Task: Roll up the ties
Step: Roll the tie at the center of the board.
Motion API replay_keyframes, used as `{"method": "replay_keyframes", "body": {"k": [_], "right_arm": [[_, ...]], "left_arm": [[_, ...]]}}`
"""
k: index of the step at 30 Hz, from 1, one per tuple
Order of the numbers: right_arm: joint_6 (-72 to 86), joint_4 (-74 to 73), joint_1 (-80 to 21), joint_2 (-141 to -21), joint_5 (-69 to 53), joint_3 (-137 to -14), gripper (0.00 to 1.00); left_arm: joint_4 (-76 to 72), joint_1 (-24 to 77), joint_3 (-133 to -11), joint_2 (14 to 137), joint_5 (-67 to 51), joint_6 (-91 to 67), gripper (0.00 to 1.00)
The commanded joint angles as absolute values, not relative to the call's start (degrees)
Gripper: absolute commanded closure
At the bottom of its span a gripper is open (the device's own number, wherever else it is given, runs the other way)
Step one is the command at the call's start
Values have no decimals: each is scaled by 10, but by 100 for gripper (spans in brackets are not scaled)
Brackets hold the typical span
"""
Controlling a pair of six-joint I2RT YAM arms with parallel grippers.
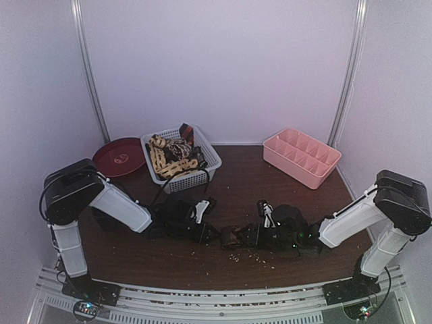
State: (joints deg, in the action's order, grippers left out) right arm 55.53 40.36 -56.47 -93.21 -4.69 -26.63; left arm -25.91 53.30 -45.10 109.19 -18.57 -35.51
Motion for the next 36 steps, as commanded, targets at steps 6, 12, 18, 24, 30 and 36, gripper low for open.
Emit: {"method": "replay_keyframes", "body": {"k": [6,12,18,24,30,36], "right_arm": [[531,352,-557,-931,-30,-293,63],[535,369,-550,-948,-31,-281,65],[542,396,-545,-952,-42,-262,66],[558,428,-544,-941,-57,-239,66],[598,499,-538,-942,-89,-213,67],[596,503,-523,-944,-90,-203,73]], "left_arm": [[-286,532,-461,1108,-213,-353,90],[-339,532,-444,1112,-254,-372,91],[-365,532,-453,1113,-276,-382,91],[-381,533,-468,1112,-293,-391,91],[-379,536,-482,1117,-298,-395,91],[-373,542,-501,1126,-302,-396,91]]}}
